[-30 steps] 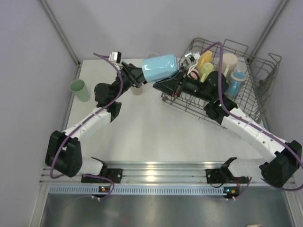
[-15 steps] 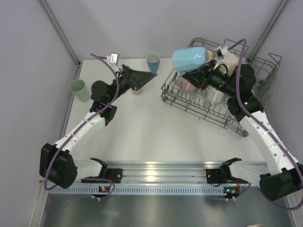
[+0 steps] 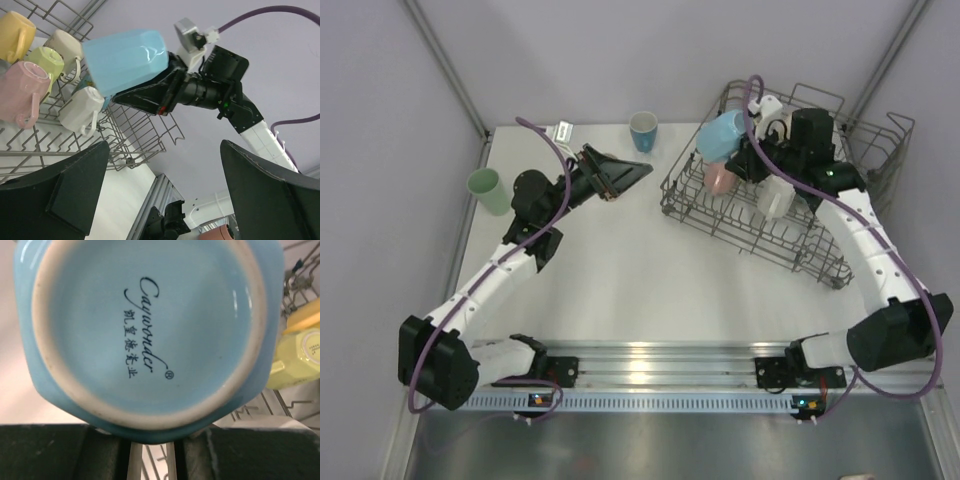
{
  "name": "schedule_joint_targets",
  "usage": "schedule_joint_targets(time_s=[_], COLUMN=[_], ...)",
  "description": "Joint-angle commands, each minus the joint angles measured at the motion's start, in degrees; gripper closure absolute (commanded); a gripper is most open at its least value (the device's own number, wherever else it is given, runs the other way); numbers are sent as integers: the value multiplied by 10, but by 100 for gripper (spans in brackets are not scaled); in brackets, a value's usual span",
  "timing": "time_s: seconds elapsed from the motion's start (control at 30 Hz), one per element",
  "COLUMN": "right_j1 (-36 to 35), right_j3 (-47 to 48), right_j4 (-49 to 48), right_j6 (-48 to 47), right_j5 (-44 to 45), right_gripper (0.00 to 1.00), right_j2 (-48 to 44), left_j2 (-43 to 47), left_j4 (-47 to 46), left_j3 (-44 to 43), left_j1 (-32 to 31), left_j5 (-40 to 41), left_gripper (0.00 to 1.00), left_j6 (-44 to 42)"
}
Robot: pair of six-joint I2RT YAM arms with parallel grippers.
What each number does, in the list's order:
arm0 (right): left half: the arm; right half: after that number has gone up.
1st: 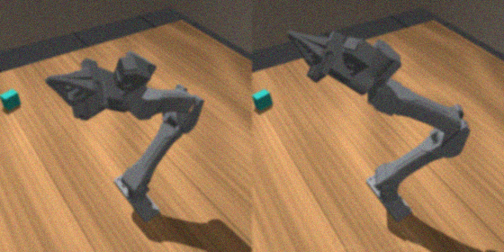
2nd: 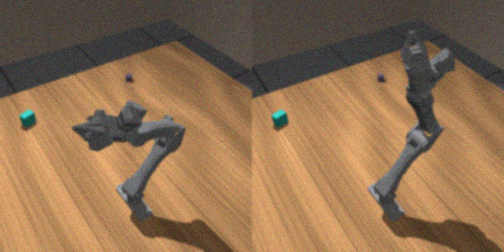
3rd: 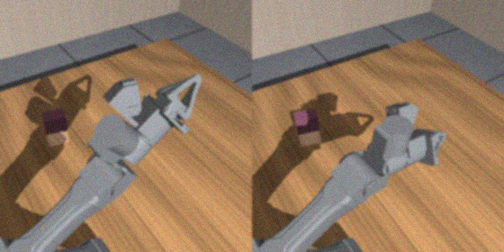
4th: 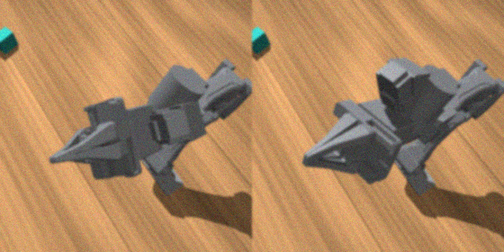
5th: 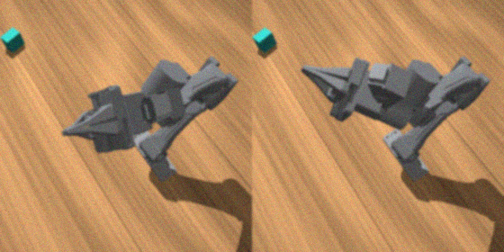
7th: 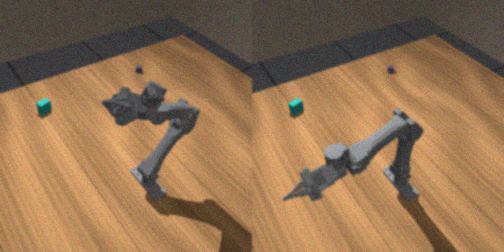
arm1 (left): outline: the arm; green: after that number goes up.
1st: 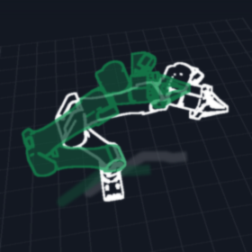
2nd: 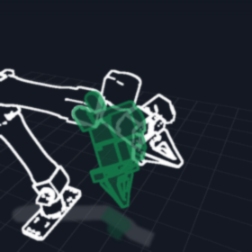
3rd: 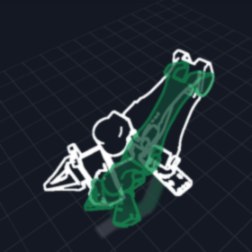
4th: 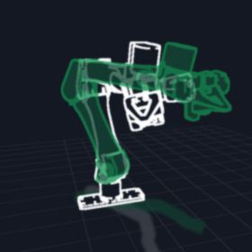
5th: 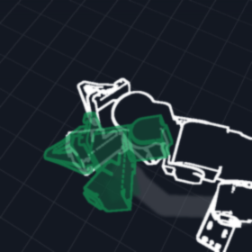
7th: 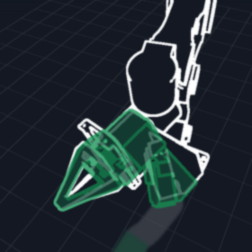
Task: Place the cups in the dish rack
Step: Place the cup upside down on the dish rack
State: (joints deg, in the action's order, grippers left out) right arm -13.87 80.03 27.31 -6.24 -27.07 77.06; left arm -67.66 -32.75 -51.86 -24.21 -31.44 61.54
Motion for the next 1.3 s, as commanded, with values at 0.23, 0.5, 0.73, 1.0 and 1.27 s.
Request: schedule_joint_targets(time_s=[0.23,0.5,0.73,1.0,1.27], right_j1=[3,25,55,55,50], right_j3=[34,22,74,85,69], right_j4=[27,41,106,165,165], right_j6=[-280,-380,-467,-508,-522], right_j5=[-17,-104,-152,-167,-153], right_gripper=[100,100,100,100,100], right_j2=[44,74,121,157,170], left_j2=[35,43,60,67,73], left_j4=[59,70,93,108,111], left_j3=[-12,-13,-10,-4,4], left_j1=[0,5,7,9,12], left_j5=[17,15,24,28,33], left_gripper=[2,2,2,2,2], left_j6=[-63,-68,-85,-93,-97])
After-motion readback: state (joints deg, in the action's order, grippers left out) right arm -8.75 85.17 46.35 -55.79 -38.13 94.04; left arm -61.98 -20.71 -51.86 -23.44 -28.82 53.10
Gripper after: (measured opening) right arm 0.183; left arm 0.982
